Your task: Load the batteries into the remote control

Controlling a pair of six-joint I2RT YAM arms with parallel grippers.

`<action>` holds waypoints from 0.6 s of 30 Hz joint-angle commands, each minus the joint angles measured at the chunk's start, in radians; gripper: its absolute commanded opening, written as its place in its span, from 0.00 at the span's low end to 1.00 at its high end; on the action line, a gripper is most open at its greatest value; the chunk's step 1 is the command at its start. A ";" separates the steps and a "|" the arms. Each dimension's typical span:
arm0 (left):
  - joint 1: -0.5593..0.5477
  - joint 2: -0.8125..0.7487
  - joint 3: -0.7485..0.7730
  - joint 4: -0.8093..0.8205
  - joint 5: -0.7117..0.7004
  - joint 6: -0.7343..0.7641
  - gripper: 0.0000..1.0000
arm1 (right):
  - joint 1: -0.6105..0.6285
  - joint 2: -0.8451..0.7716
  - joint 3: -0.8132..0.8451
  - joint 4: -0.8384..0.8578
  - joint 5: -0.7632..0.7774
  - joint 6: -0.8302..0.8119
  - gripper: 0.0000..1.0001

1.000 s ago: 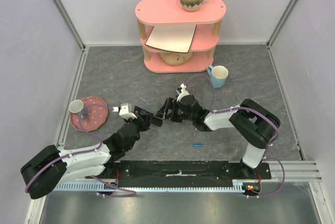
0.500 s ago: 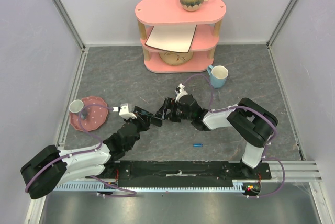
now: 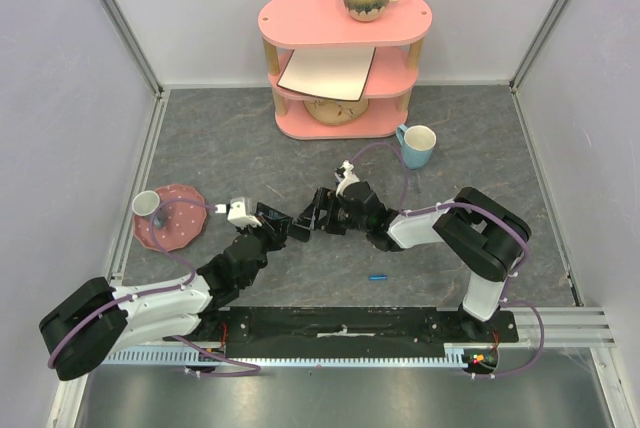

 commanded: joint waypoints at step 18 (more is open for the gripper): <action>-0.010 0.000 0.004 -0.152 -0.009 0.048 0.02 | 0.013 0.035 -0.041 0.010 0.017 -0.013 0.89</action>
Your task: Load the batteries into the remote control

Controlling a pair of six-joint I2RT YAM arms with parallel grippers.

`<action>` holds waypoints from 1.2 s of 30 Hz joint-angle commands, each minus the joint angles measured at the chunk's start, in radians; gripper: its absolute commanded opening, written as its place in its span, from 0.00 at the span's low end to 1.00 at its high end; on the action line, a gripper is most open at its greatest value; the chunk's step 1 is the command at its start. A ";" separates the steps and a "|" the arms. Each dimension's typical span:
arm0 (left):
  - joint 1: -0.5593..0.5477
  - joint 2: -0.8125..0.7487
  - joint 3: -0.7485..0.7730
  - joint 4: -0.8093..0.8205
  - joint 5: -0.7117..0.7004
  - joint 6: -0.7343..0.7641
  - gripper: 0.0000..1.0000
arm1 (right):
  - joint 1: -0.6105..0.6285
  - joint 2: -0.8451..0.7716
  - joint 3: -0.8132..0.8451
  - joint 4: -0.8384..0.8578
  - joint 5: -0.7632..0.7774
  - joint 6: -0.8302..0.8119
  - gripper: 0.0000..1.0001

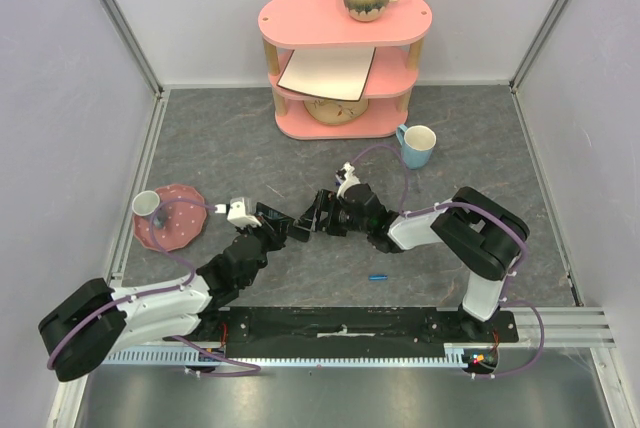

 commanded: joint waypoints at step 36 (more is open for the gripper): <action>-0.041 0.280 0.457 -0.821 -0.115 0.071 0.02 | 0.007 0.013 -0.068 0.255 -0.099 0.006 0.95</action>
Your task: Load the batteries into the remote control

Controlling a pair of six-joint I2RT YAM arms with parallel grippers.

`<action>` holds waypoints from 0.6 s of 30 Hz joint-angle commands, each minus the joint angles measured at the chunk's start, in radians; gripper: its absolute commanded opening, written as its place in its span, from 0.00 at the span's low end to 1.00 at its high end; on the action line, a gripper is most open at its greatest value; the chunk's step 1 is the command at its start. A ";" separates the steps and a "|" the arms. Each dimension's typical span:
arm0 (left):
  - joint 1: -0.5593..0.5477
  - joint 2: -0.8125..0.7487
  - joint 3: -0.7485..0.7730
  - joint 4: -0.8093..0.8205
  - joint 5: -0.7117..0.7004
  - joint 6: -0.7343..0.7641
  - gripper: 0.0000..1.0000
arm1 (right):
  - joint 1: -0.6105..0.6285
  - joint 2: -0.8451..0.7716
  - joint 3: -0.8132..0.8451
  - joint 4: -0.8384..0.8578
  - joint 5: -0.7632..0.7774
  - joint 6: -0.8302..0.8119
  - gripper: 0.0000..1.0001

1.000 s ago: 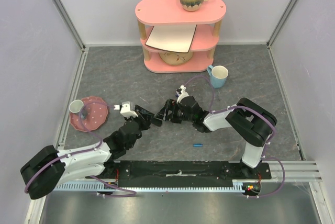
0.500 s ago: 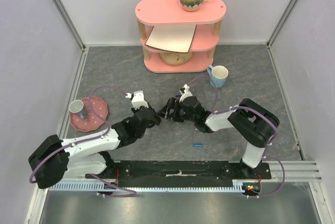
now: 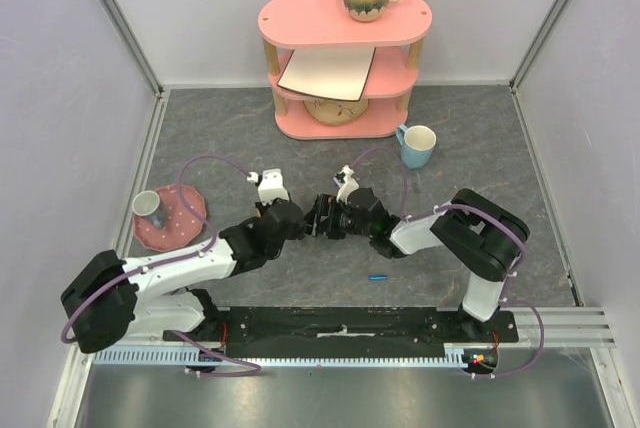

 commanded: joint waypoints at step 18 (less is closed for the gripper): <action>-0.030 -0.001 0.009 -0.166 -0.152 -0.045 0.02 | -0.009 -0.303 0.071 -0.439 0.259 -0.346 0.98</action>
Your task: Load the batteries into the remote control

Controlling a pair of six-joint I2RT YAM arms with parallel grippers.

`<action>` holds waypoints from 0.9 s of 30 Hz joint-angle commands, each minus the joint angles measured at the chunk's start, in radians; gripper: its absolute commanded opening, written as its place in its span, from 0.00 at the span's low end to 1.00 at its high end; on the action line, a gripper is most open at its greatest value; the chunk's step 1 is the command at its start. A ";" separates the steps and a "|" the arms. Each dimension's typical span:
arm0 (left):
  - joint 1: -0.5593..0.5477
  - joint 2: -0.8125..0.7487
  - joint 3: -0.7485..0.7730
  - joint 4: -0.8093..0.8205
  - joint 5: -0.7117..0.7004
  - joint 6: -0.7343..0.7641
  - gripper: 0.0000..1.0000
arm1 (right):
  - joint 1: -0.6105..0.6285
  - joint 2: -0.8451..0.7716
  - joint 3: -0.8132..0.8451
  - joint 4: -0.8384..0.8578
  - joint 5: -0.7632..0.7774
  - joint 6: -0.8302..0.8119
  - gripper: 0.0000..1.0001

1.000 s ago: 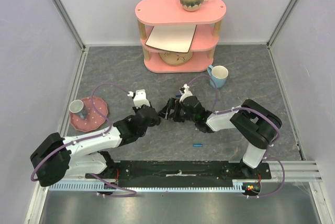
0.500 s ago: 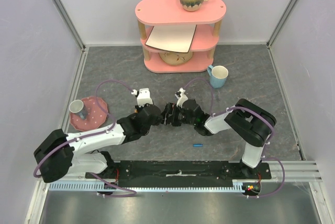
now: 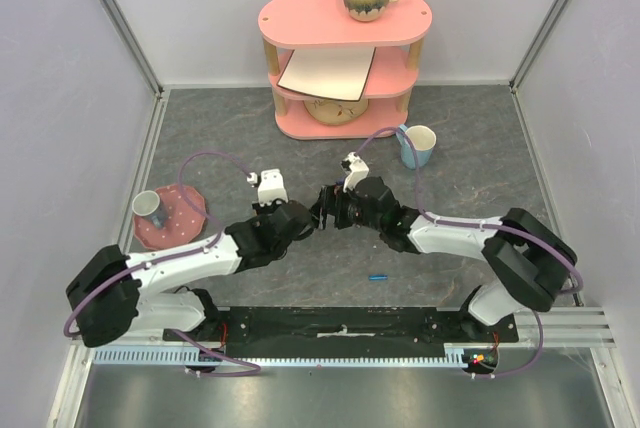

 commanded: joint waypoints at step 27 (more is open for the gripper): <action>0.010 -0.464 -0.501 0.655 0.213 0.206 0.02 | -0.149 -0.119 0.178 -0.281 -0.033 -0.098 0.98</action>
